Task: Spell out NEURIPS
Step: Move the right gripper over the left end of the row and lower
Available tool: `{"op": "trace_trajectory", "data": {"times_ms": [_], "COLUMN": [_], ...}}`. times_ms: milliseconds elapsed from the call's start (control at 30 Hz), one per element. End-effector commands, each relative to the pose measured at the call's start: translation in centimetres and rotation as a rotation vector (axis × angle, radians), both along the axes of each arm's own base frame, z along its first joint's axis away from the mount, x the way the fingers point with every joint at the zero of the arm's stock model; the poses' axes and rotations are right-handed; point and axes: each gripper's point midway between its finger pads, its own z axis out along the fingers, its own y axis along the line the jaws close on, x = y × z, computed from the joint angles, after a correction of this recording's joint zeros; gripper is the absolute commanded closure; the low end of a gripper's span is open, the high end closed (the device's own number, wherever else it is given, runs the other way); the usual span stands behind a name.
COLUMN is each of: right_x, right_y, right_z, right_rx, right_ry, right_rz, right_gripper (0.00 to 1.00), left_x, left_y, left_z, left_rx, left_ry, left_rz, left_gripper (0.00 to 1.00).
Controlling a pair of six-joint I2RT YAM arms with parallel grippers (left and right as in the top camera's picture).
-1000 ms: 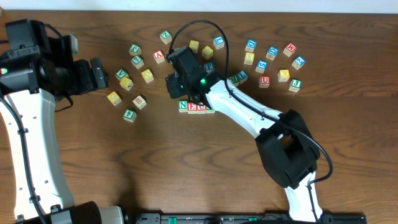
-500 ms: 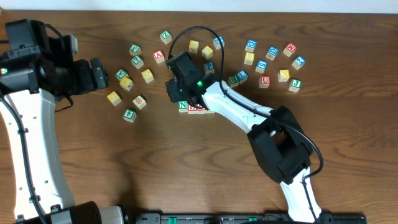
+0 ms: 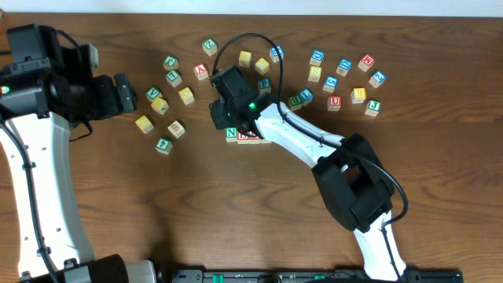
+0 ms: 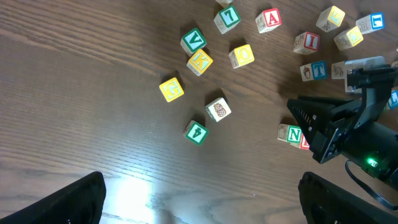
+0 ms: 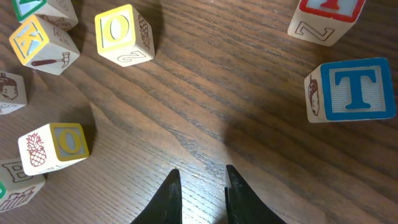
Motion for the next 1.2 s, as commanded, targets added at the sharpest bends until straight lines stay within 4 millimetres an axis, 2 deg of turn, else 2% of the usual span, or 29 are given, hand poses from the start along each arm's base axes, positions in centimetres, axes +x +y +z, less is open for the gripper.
{"op": "trace_trajectory", "data": {"times_ms": [0, 100, 267, 733, 1167], "right_x": [0.0, -0.1, 0.1, -0.1, -0.4], "right_y": [0.3, 0.3, -0.2, -0.6, -1.1], "right_z": [-0.4, -1.0, -1.9, -3.0, -3.3], "right_rx": [-0.015, -0.02, -0.035, -0.055, -0.074], "right_ry": [-0.009, -0.001, 0.011, 0.034, 0.055], "right_rz": [0.006, 0.002, -0.027, -0.037, -0.043], "right_gripper": [0.83, 0.88, 0.89, 0.93, 0.93], "left_x": [0.2, 0.2, 0.2, 0.2, 0.2], "left_y": [-0.1, -0.1, -0.1, -0.1, -0.1], "left_z": [1.0, 1.0, 1.0, 1.0, 1.0], "left_rx": [-0.003, -0.003, -0.003, -0.003, -0.003], "left_ry": [-0.031, -0.032, -0.032, -0.032, -0.032], "left_rz": [-0.001, -0.002, -0.002, -0.002, -0.002], "left_gripper": [0.02, 0.02, 0.02, 0.02, 0.02]}}
